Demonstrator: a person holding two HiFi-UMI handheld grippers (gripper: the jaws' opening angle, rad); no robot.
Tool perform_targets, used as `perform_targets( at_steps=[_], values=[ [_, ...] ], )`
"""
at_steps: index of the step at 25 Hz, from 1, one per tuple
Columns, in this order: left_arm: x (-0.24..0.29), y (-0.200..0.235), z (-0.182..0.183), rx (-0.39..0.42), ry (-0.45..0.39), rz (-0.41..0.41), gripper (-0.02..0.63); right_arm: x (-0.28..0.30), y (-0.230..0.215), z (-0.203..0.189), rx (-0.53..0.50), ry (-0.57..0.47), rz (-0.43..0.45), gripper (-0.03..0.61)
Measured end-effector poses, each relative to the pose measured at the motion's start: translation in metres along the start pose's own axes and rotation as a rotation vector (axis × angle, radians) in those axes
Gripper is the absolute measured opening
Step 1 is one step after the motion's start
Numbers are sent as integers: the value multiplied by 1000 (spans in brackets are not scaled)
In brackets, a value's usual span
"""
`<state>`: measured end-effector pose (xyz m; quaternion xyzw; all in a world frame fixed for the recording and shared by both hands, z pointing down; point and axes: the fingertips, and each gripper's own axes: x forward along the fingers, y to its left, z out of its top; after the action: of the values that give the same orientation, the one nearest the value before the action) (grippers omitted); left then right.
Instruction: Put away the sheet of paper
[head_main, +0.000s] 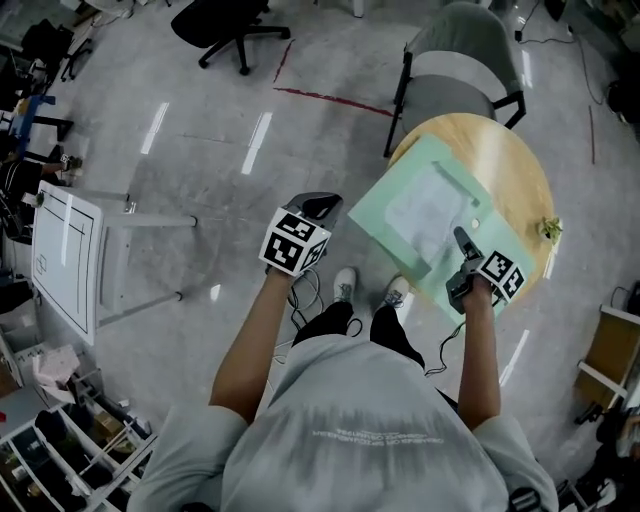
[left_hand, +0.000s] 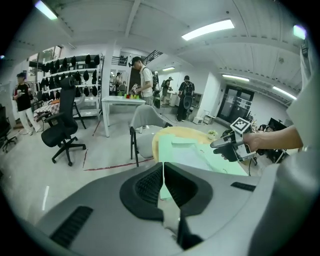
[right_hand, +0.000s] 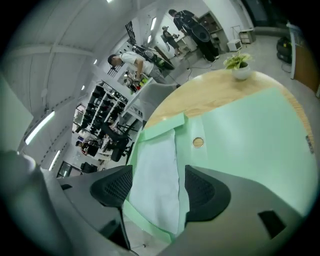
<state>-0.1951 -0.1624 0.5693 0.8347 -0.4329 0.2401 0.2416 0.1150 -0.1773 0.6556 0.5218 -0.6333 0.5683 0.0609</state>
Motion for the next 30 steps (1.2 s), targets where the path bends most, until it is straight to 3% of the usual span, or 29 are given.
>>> perform_targets(
  at_steps=[5, 11, 15, 17, 21, 26, 30],
  values=[
    [-7, -3, 24, 70, -47, -40, 25, -49, 27, 24, -111, -143, -24, 333],
    [4, -39, 96, 203, -137, -98, 25, -133, 53, 88, -287, -348, -64, 326],
    [6, -69, 150, 294, -209, -123, 25, -198, 84, 124, -424, -513, -52, 226],
    [1, -83, 171, 329, -241, -117, 25, -217, 97, 131, -508, -531, -41, 185],
    [-7, -118, 209, 418, -303, -100, 25, -250, 115, 140, -591, -537, 33, 35],
    [-29, -150, 251, 532, -364, -62, 25, -285, 149, 149, -819, -544, 52, 28],
    [-48, -170, 273, 562, -427, -47, 25, -306, 175, 160, -984, -585, 36, 28]
  ],
)
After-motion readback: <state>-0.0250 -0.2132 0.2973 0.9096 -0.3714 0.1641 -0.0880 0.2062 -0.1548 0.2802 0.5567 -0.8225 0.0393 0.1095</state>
